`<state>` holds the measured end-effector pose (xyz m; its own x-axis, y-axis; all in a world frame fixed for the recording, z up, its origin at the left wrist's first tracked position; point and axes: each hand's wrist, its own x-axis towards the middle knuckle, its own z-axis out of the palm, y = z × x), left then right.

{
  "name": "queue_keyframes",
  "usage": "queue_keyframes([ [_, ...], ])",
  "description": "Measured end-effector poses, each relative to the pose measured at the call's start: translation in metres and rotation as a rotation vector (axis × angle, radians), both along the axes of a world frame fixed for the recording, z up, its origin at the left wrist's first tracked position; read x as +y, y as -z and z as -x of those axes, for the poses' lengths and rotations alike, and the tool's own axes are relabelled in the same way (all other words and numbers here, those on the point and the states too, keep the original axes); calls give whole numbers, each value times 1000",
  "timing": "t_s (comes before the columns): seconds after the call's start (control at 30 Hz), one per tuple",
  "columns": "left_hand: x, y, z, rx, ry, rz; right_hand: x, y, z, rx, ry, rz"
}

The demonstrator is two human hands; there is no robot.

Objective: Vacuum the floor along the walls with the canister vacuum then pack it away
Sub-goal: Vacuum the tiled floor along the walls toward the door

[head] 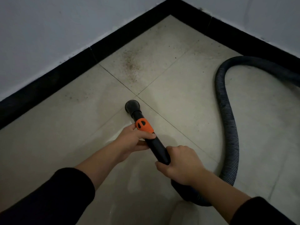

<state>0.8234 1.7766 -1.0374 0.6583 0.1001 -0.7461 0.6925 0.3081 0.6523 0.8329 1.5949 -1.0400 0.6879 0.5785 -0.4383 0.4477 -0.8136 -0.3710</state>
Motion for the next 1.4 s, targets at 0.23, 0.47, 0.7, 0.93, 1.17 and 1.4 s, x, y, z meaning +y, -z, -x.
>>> queue_keyframes([
  [0.23,35,-1,-31,37,131,-36,37,9,-21,59,28,-61],
  [0.47,77,6,-22,-30,83,-32,84,4,-48,218,-120,10],
  [0.7,112,2,-10,-39,-15,-46,129,5,-41,199,-149,58],
  [0.93,132,8,-4,-77,-76,-61,150,6,-28,38,-75,-80],
  [1.17,147,9,1,-79,-140,-70,162,9,-26,23,-54,-177],
  [1.4,155,9,8,-96,-223,-41,172,2,-30,44,-24,-210],
])
